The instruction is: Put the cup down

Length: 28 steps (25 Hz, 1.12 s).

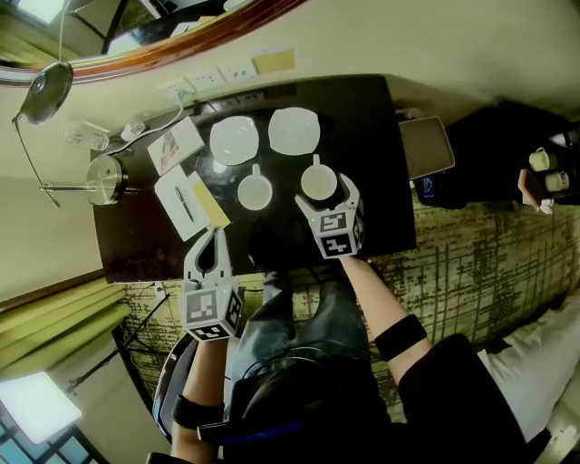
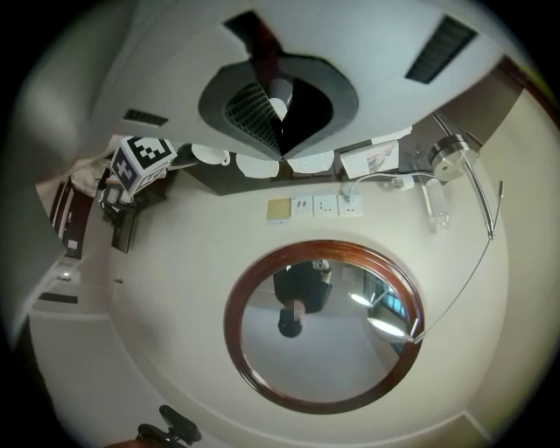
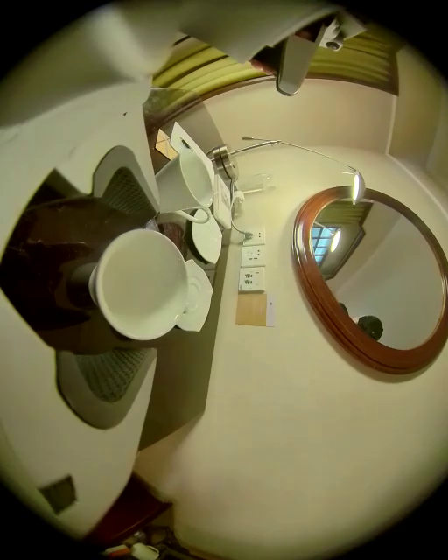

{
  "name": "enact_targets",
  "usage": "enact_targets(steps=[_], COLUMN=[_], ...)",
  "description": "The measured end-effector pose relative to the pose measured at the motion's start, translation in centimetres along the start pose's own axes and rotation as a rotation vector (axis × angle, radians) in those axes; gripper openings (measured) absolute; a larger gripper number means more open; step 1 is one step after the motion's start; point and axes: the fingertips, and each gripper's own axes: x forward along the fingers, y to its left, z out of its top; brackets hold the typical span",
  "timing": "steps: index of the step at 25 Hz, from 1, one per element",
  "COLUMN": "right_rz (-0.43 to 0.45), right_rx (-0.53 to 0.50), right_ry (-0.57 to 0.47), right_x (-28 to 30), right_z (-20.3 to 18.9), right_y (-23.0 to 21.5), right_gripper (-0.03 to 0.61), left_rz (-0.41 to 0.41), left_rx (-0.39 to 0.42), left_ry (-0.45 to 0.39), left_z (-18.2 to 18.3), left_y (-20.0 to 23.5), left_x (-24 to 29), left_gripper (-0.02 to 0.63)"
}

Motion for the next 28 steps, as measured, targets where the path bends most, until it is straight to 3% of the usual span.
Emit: enact_targets(steps=[5, 9, 16, 28], right_rz=[0.007, 0.008, 0.015, 0.057], right_rx=[-0.052, -0.092, -0.102, 0.057], right_ry=[-0.022, 0.002, 0.015, 0.029], right_x=[1.6, 2.1, 2.1, 1.8], right_z=[0.6, -0.1, 0.0, 0.6], right_y=[0.1, 0.0, -0.1, -0.4], right_gripper=[0.509, 0.439, 0.433, 0.431], left_rz=[0.007, 0.013, 0.0, -0.001], left_rx=[-0.004, -0.01, -0.008, -0.005], left_ry=[0.013, 0.028, 0.035, 0.034], left_z=[-1.0, -2.0, -2.5, -2.5], left_y=[0.2, 0.5, 0.3, 0.6], left_x=[-0.2, -0.5, -0.4, -0.7], left_gripper=[0.0, 0.0, 0.0, 0.0])
